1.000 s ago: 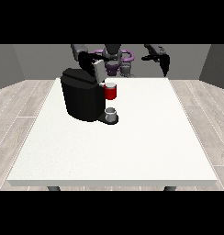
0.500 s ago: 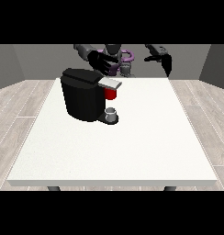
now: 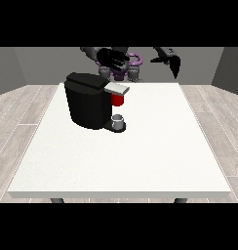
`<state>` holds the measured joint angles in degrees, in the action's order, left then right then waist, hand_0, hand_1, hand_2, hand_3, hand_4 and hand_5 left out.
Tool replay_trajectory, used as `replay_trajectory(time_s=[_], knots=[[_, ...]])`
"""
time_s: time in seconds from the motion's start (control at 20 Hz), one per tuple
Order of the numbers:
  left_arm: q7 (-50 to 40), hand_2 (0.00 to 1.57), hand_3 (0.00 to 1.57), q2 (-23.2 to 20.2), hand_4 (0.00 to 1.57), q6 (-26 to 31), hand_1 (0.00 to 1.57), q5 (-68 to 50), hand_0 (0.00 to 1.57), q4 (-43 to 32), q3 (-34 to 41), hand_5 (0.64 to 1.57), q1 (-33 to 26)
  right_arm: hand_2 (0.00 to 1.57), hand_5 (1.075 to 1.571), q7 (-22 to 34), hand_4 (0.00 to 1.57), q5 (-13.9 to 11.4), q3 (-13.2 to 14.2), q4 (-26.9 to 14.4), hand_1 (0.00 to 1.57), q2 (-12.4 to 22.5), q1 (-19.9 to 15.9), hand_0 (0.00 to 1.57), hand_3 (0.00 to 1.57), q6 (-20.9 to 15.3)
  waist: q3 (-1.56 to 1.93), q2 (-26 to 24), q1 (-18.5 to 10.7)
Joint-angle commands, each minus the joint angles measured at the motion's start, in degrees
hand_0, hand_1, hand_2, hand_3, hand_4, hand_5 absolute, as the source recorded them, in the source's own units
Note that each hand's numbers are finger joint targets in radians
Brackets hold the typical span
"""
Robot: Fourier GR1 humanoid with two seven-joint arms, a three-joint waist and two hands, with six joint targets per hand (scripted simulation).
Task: Insert the coffee pod into the coffee machine and close the lid
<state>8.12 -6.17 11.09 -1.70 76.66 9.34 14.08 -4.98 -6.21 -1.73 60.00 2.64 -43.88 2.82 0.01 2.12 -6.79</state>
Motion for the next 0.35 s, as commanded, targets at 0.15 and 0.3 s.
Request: replay_trajectory(time_s=[0.15, 0.3], knots=[[4.14, 0.00, 0.00, 1.30, 0.19, -1.52, 0.00, 0.28, 0.00, -3.66, 0.85, 1.571, -3.62, 0.00, 1.571, -3.12, 0.29, 9.74, -6.81, 7.21, 0.00, -2.57, 12.98, 0.00, 0.00, 1.24, -0.01, -6.50, 5.36], [4.01, 0.00, 0.00, -0.04, 0.19, -1.53, 0.00, -0.46, 0.00, -4.74, 2.49, 1.571, -3.52, 0.00, 1.571, -4.67, 0.16, 11.36, -10.44, 9.18, 0.00, -2.60, 21.34, 0.00, 0.00, -2.48, -0.01, -7.80, 8.04]])
